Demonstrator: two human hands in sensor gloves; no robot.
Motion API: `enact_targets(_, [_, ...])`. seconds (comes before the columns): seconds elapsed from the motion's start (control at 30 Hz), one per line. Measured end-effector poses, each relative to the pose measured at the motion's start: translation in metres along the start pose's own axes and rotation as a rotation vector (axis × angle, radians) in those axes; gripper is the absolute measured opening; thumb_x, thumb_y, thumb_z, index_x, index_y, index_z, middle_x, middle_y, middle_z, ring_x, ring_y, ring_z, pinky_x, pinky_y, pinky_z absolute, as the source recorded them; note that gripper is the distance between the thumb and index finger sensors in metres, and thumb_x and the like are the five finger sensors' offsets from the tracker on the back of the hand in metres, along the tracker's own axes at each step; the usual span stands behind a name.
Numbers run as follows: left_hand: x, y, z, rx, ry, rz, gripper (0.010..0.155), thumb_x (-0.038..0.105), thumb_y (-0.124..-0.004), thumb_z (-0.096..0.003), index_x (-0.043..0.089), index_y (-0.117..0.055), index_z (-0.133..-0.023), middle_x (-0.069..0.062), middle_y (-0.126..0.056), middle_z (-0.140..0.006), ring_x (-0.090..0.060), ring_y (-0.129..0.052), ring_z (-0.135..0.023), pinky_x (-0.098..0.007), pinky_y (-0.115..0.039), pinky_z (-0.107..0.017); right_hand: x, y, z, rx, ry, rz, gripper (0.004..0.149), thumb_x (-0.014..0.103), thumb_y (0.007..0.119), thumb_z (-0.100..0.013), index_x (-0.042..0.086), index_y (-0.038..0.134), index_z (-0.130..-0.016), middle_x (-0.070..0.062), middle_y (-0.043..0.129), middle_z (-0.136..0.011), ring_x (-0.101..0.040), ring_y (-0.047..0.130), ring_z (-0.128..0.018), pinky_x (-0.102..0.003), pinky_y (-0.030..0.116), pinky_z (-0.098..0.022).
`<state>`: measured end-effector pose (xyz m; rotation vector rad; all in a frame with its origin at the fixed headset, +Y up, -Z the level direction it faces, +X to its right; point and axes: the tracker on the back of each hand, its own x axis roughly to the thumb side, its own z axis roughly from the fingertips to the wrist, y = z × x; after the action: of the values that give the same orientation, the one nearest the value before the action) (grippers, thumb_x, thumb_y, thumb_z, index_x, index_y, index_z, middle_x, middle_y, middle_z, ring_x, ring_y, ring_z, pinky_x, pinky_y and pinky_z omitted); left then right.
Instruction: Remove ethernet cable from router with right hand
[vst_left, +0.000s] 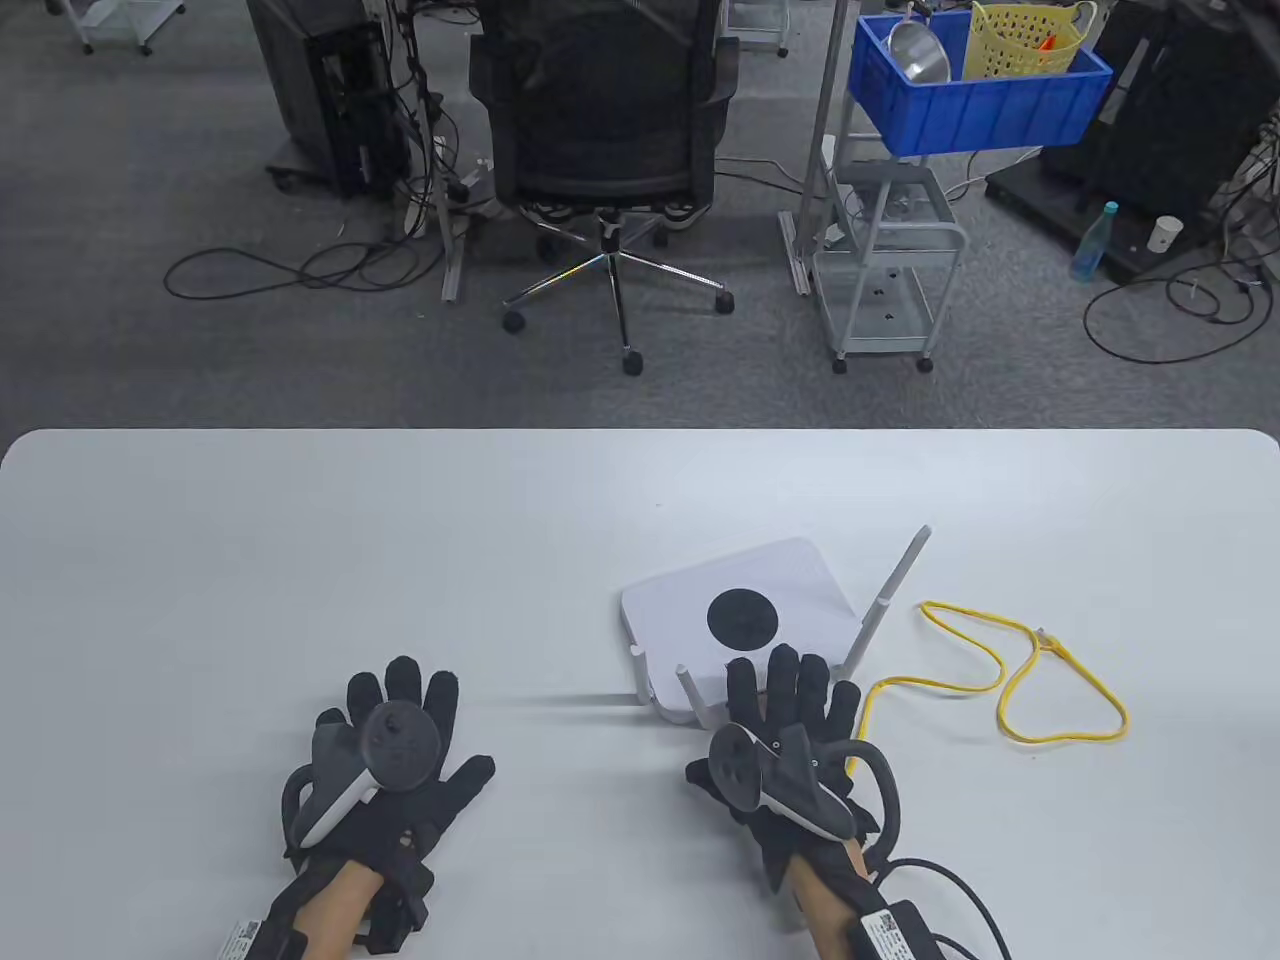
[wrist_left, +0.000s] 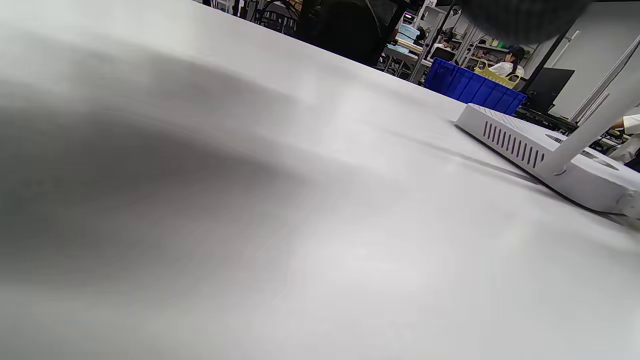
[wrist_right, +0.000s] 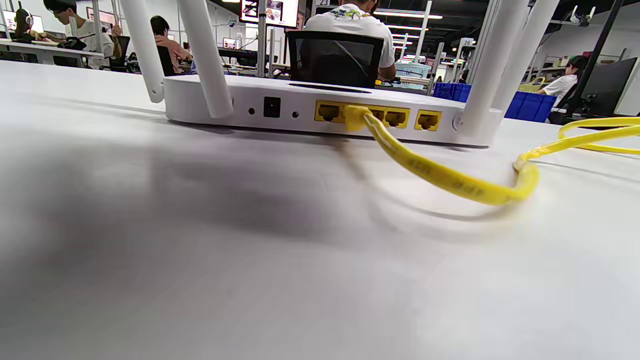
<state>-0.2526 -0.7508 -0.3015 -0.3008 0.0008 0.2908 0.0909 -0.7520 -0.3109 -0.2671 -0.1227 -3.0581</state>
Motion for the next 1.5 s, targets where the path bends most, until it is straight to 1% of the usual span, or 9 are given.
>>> enact_targets(0.63, [0.001,0.001,0.001,-0.015,0.011,-0.002,0.085,0.064,-0.063,-0.0476,0.031,-0.018,-0.111,-0.012,0.006,-0.118,-0.048,0.009,-0.102,-0.067,0.001,-0.067,0.000,0.003,-0.002,0.015,-0.002,0.004,0.102,0.069,0.049,-0.041,0.009,0.011,-0.114,-0.037,0.011,-0.116,-0.062,0.018,-0.103,-0.076,0.017,-0.067])
enact_targets(0.67, [0.001,0.001,0.001,-0.015,0.013,-0.001,0.085,0.064,-0.063,-0.0476,0.031,-0.018,-0.111,-0.012,0.006,-0.118,-0.048,0.009,-0.102,-0.067,0.001,-0.067,0.000,0.001,-0.002,0.018,-0.003,0.000,0.102,0.069,0.049,-0.041,0.008,0.010,-0.114,-0.038,0.010,-0.116,-0.062,0.017,-0.103,-0.076,0.016,-0.067])
enact_targets(0.87, [-0.001,0.005,0.003,0.001,0.017,0.017,0.085,0.064,-0.063,-0.0476,0.031,-0.017,-0.111,-0.012,0.006,-0.118,-0.048,0.009,-0.102,-0.067,0.001,-0.067,-0.003,-0.022,0.001,-0.060,-0.013,-0.089,0.103,0.069,0.050,-0.042,0.006,0.010,-0.114,-0.039,0.009,-0.115,-0.063,0.016,-0.102,-0.076,0.016,-0.068])
enact_targets(0.97, [-0.002,0.006,0.004,0.002,0.023,0.022,0.085,0.064,-0.063,-0.0476,0.030,-0.017,-0.111,-0.012,0.006,-0.118,-0.048,0.008,-0.102,-0.068,0.000,-0.067,-0.001,-0.029,0.000,-0.060,-0.014,-0.107,0.103,0.069,0.050,-0.042,0.007,0.011,-0.114,-0.039,0.010,-0.115,-0.063,0.016,-0.102,-0.077,0.016,-0.068])
enact_targets(1.1, [-0.003,0.006,0.004,0.001,0.031,0.023,0.085,0.064,-0.063,-0.0477,0.030,-0.017,-0.111,-0.013,0.006,-0.118,-0.049,0.008,-0.102,-0.068,0.000,-0.067,0.006,-0.036,-0.013,-0.005,0.020,-0.078,0.104,0.070,0.050,-0.042,0.006,0.011,-0.114,-0.040,0.008,-0.115,-0.064,0.015,-0.102,-0.077,0.016,-0.067])
enact_targets(1.27, [-0.002,0.005,0.004,-0.001,0.032,0.015,0.086,0.064,-0.063,-0.0476,0.030,-0.017,-0.111,-0.013,0.006,-0.118,-0.049,0.008,-0.102,-0.068,0.000,-0.067,0.017,-0.038,-0.033,0.039,0.043,-0.117,0.106,0.070,0.050,-0.041,0.006,0.010,-0.114,-0.040,0.006,-0.114,-0.064,0.013,-0.101,-0.077,0.014,-0.067])
enact_targets(1.4, [-0.002,0.006,0.003,0.004,0.031,0.016,0.086,0.064,-0.063,-0.0476,0.030,-0.017,-0.111,-0.011,0.007,-0.118,-0.048,0.009,-0.102,-0.068,0.000,-0.067,0.021,-0.030,-0.046,0.071,0.052,-0.129,0.106,0.071,0.051,-0.041,0.006,0.010,-0.114,-0.039,0.007,-0.115,-0.063,0.013,-0.101,-0.077,0.015,-0.067])
enact_targets(1.5, [-0.002,0.005,0.003,0.004,0.028,0.013,0.086,0.064,-0.063,-0.0475,0.030,-0.017,-0.111,-0.011,0.006,-0.118,-0.048,0.009,-0.102,-0.068,0.000,-0.067,0.020,-0.014,-0.056,0.112,0.071,-0.185,0.105,0.071,0.050,-0.042,0.005,0.010,-0.114,-0.039,0.009,-0.115,-0.063,0.015,-0.102,-0.076,0.016,-0.067])
